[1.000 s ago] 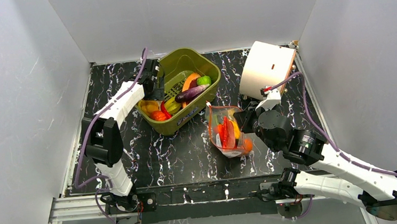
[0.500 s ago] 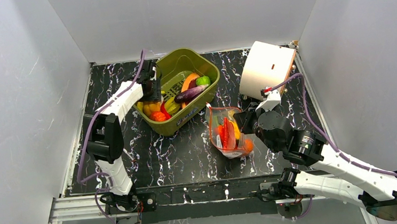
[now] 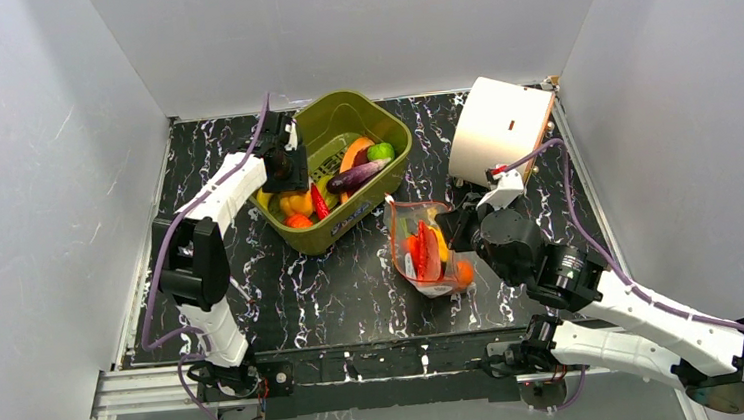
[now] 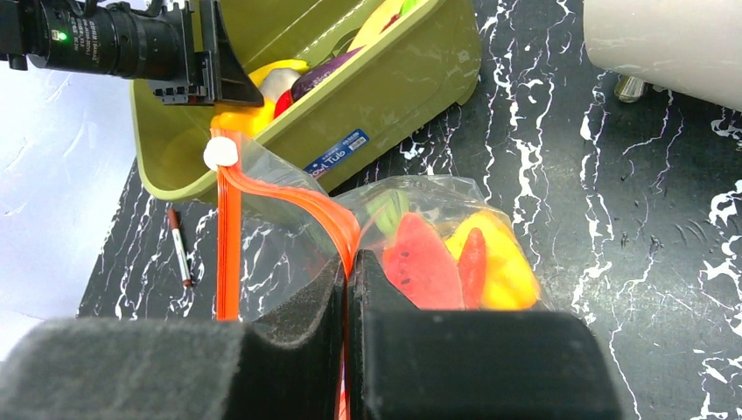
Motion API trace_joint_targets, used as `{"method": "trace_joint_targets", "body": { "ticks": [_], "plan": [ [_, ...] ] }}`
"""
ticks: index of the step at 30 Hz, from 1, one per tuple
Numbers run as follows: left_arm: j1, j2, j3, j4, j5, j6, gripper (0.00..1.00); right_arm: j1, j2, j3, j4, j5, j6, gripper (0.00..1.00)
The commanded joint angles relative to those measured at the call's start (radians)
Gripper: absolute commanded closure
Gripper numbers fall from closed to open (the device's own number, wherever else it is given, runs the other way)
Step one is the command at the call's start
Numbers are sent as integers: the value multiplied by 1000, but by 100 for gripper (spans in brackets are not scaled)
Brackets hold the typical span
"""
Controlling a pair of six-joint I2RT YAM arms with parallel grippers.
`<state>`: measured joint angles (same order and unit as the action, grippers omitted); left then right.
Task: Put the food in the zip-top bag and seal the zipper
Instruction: Pick up the fake vegetable from the bin.
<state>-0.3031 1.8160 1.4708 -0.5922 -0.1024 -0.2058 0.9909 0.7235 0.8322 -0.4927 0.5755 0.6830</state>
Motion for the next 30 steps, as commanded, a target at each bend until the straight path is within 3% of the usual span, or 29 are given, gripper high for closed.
{"method": "trace_joint_targets", "body": {
  "ticks": [1,7,13,30],
  "plan": [
    [-4,-78,-2,-18,37,-10,79,3,-10,7,83,9,12,100],
    [-4,-98,18,-21,22,-7,84,3,-1,1,87,8,19,100],
    [-4,-130,44,-42,37,-3,85,3,31,40,-16,127,67,100],
    [-4,-226,100,-64,68,19,88,3,88,59,35,96,84,100]
  ]
}}
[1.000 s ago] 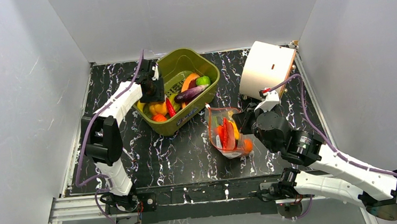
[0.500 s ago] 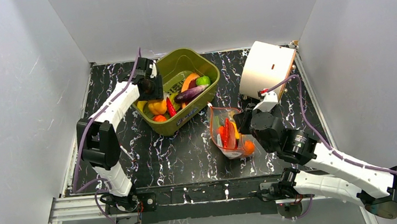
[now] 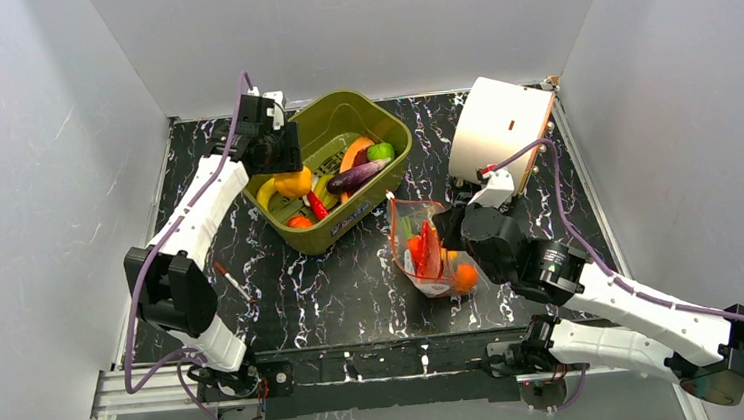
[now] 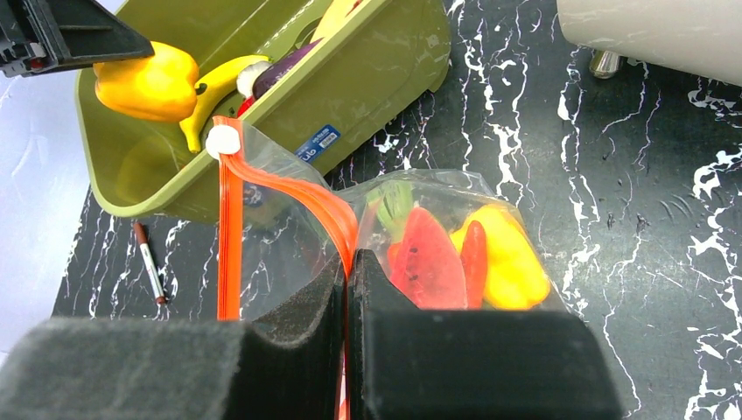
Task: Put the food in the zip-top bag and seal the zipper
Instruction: Pick up the fake vegetable from the bin.
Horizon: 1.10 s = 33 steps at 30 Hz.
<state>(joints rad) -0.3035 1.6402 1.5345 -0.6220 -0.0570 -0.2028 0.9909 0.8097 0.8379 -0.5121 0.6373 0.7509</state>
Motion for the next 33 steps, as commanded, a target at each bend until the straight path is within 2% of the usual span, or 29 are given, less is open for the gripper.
{"method": "trace_joint_targets", "body": {
  "ticks": [1,13,22,33],
  "plan": [
    [-5,-56,42,-39,26,18,88,3,4,51,59,32,21,100],
    [-4,-168,46,-40,164,-41,90,2,51,77,70,-15,40,100],
    [-4,-263,42,4,389,-131,91,3,70,77,95,-40,67,100],
    [-4,-383,-161,224,733,-343,91,3,106,114,129,-116,84,100]
  ]
}}
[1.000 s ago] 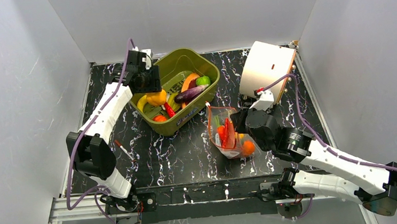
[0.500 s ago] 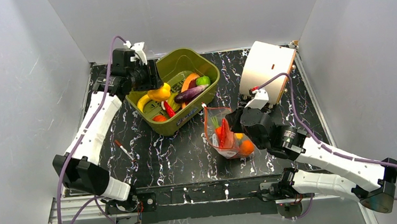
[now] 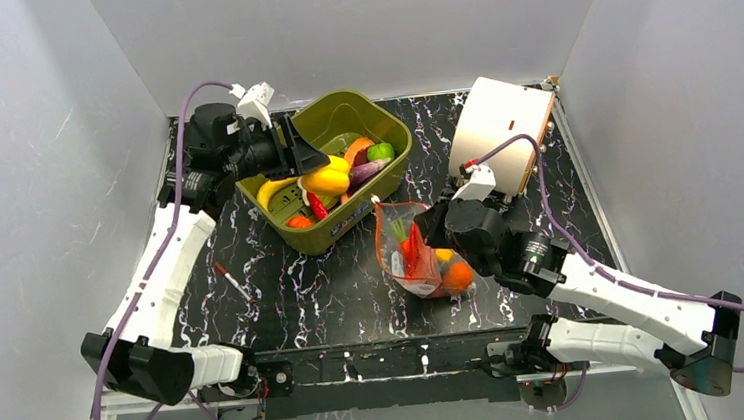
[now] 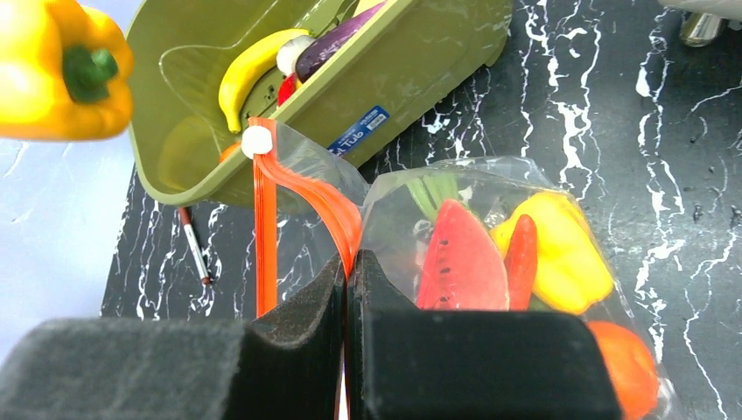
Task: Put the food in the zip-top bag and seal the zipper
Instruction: Pick up the fake vegetable from the bin, then place the fake vegetable in the zipper food storage bag.
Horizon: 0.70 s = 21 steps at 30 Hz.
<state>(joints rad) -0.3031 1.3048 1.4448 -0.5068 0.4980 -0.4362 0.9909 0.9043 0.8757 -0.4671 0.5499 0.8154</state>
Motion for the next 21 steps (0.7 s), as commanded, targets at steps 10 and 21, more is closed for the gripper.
{"method": "trace_joint_targets", "body": {
  "ticks": [10,21],
  "plan": [
    [-76,-141,-321,423,299,-371,91,3,65,97,138,-67,31,100],
    [-240,-105,-413,464,216,-364,90,3,73,109,177,-55,21,100]
  ]
}}
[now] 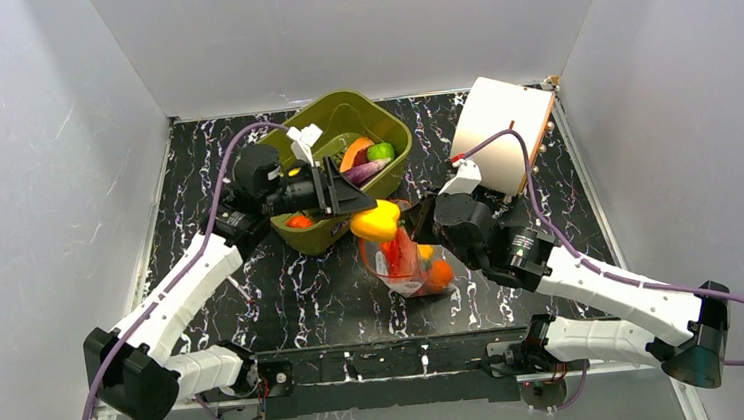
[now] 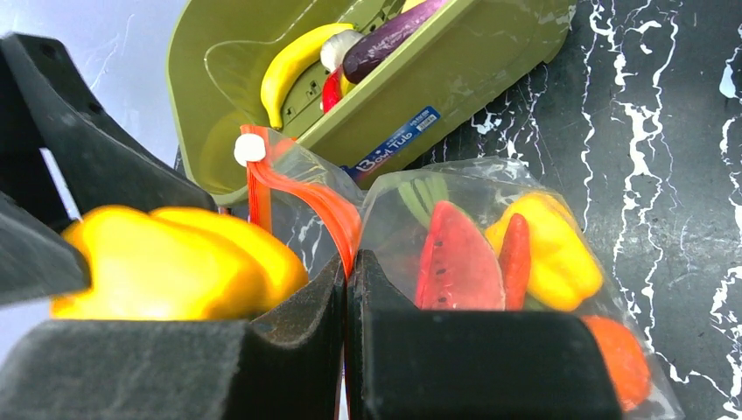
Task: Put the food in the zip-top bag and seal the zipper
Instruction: Place the fake vegetable in the zipper food storage bag.
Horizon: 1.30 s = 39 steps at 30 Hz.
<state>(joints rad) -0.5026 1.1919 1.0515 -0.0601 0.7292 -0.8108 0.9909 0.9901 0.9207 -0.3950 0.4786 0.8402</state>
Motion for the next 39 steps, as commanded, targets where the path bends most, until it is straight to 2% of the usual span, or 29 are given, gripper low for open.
{"method": "trace_joint_targets", "body": {
  "ticks": [1,4,11,21,28,32,36,39],
  "plan": [
    [-46,18,-26,26,-7,7,90,3,-14,64,108,15,-8,100],
    [-66,32,-29,23,-21,8,88,3,-17,67,110,10,-15,100],
    [-96,63,20,-119,-150,125,88,3,-30,57,121,3,-19,100],
    [-126,118,75,-222,-212,174,86,3,-21,60,134,-9,-23,100],
    [-132,121,63,-168,-140,145,69,3,-19,54,150,-21,-48,100],
    [-132,105,57,-114,-95,119,54,2,-29,40,171,-47,-81,100],
    [-132,73,61,-97,-99,106,40,3,-42,34,156,-59,-136,100],
    [-133,50,66,-93,-105,115,33,3,-51,40,136,-68,-166,100]
  ]
}}
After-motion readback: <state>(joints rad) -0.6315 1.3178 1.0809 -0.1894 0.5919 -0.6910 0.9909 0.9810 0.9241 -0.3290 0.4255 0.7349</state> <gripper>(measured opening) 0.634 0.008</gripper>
